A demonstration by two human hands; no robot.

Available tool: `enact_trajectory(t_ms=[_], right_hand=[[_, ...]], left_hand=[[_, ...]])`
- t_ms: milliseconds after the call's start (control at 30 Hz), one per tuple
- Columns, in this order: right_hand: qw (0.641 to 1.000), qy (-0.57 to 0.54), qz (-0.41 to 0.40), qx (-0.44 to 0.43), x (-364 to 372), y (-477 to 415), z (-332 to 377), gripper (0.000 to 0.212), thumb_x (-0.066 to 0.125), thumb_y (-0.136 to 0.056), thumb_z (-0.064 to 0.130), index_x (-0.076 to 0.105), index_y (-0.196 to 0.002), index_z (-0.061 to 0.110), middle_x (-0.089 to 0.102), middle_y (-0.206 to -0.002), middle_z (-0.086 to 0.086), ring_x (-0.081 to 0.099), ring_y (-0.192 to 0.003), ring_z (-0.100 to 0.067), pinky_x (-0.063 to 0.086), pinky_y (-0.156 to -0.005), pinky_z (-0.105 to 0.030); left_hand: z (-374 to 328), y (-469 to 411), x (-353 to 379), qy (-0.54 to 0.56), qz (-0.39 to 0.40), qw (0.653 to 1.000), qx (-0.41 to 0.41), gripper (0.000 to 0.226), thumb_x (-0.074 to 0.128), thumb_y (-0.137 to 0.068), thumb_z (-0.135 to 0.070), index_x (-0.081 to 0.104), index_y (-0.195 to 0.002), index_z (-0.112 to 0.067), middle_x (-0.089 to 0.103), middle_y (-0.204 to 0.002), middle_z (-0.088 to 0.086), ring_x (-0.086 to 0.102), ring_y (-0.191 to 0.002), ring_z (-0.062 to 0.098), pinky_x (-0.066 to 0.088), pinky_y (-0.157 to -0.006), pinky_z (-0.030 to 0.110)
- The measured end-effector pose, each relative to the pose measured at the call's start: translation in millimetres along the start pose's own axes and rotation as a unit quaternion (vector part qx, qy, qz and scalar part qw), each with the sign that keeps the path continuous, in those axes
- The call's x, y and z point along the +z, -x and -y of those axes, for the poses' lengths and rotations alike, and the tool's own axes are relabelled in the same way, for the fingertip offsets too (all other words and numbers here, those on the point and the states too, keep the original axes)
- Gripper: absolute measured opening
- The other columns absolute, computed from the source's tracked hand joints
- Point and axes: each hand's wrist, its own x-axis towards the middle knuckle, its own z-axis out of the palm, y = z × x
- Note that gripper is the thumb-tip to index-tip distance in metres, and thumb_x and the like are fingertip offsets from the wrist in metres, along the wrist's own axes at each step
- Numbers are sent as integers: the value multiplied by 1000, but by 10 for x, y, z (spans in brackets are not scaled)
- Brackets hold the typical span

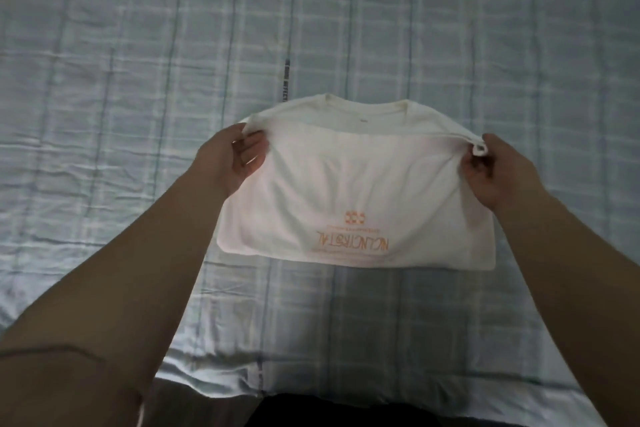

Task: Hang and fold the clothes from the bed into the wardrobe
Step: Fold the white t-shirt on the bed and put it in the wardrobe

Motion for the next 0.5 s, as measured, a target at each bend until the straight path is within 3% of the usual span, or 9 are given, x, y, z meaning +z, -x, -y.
enact_trajectory(t_ms=[167, 300, 500], right_hand=[[999, -38, 4, 6, 249, -359, 108, 13, 68, -89, 6, 60, -80, 5, 63, -64, -7, 64, -55, -15, 55, -59, -24], [997, -76, 22, -4, 350, -536, 134, 19, 77, -69, 2, 61, -79, 5, 62, -68, -7, 64, -60, -16, 55, -57, -26], [997, -53, 37, -31, 458, -752, 100, 4, 67, -91, 7, 63, -88, 8, 67, -73, -6, 68, -64, -16, 56, -62, -27]], left_hand=[[-103, -369, 114, -2, -14, 999, 34, 14, 48, -98, -15, 61, -104, -16, 76, -90, 9, 73, -81, 22, 54, -80, 35], [-175, -549, 237, 10, -25, 998, 58, 19, 43, -99, -9, 58, -100, -20, 76, -93, 11, 73, -91, 26, 54, -89, 41], [-230, -788, 431, -6, -51, 996, 69, 25, 46, -97, -11, 59, -118, -16, 74, -100, 12, 73, -94, 25, 58, -83, 37]])
